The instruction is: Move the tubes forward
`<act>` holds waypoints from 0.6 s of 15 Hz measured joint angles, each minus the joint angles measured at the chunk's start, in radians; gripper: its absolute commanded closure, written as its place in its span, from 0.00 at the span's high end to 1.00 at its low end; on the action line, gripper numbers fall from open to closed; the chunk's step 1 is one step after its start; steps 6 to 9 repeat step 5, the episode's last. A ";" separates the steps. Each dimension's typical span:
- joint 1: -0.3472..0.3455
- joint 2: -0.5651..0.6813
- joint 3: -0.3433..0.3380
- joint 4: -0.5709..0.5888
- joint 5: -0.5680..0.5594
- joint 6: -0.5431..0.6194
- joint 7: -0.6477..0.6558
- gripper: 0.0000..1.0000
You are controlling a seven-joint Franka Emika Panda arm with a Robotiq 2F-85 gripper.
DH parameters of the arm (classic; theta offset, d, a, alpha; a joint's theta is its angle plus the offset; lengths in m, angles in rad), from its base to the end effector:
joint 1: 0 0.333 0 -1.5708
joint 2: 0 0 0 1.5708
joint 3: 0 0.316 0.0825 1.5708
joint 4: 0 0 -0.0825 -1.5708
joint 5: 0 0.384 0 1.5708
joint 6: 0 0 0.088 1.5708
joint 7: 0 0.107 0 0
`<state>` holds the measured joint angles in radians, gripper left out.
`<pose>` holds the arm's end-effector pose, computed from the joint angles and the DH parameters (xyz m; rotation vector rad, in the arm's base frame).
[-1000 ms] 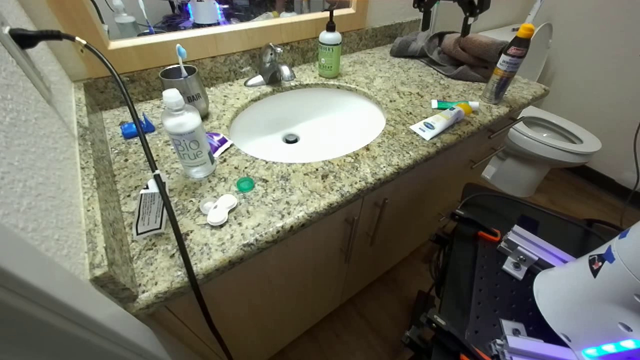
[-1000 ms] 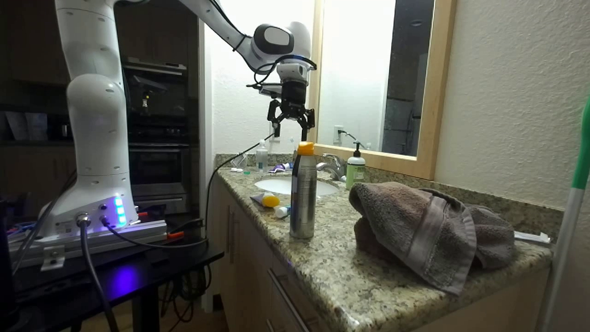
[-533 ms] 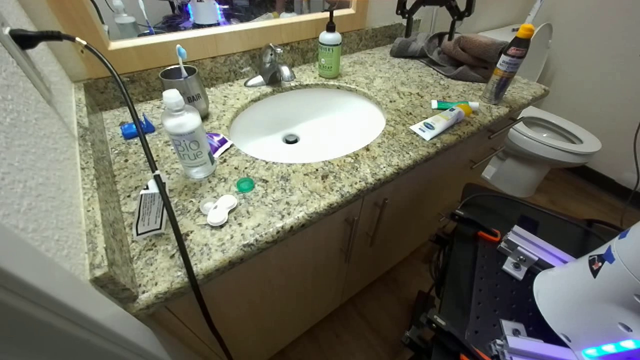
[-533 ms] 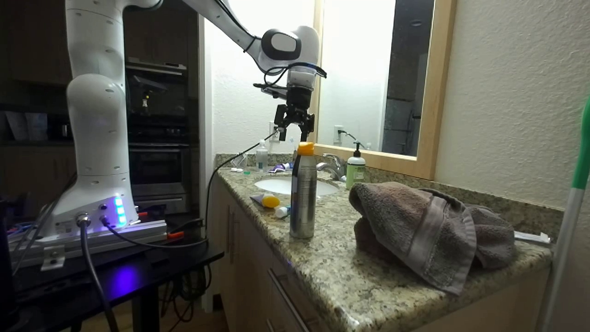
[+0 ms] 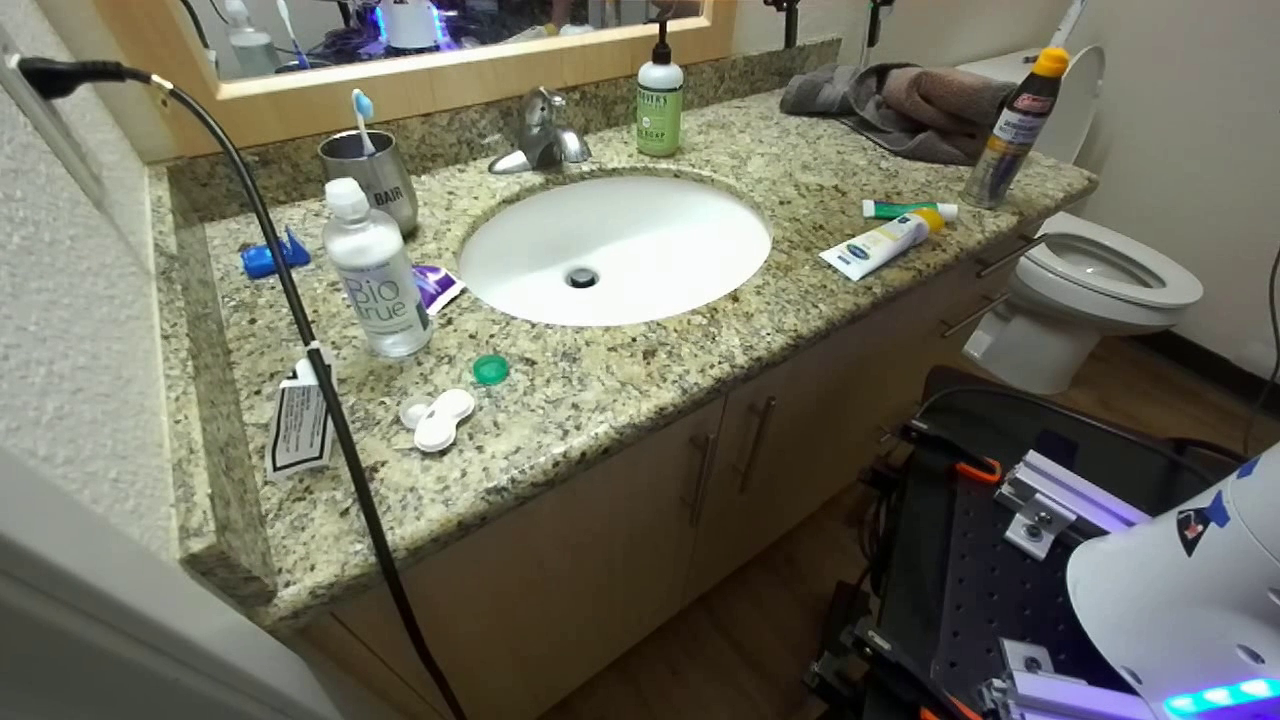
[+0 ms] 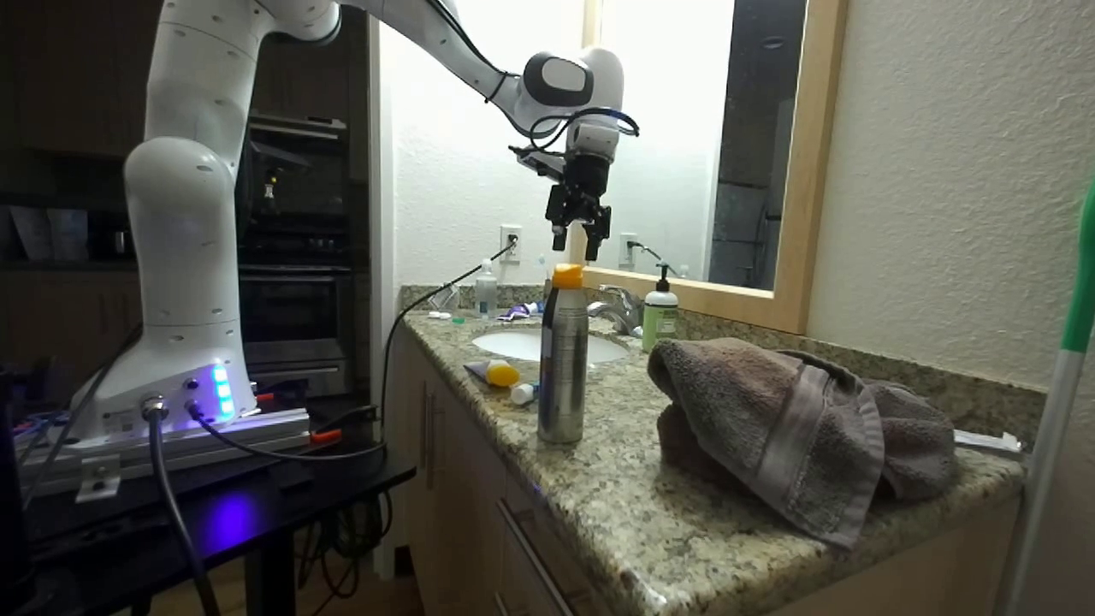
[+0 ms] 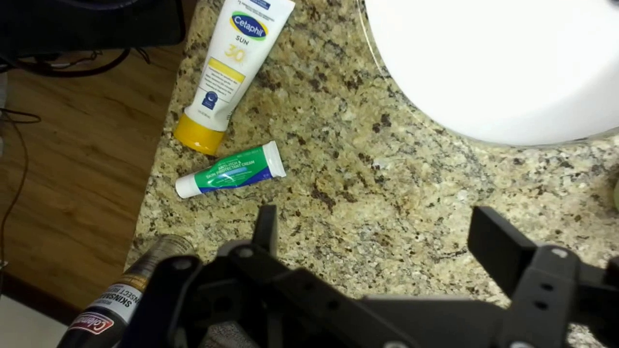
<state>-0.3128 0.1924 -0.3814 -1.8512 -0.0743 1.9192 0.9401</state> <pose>0.4594 -0.3764 0.4173 2.0775 -2.1446 -0.1399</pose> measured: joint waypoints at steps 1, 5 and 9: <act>0.000 -0.001 0.000 0.000 0.000 0.000 0.000 1.00; -0.011 0.021 0.000 0.010 0.050 -0.002 -0.195 1.00; -0.011 0.021 0.000 0.010 0.050 -0.002 -0.195 1.00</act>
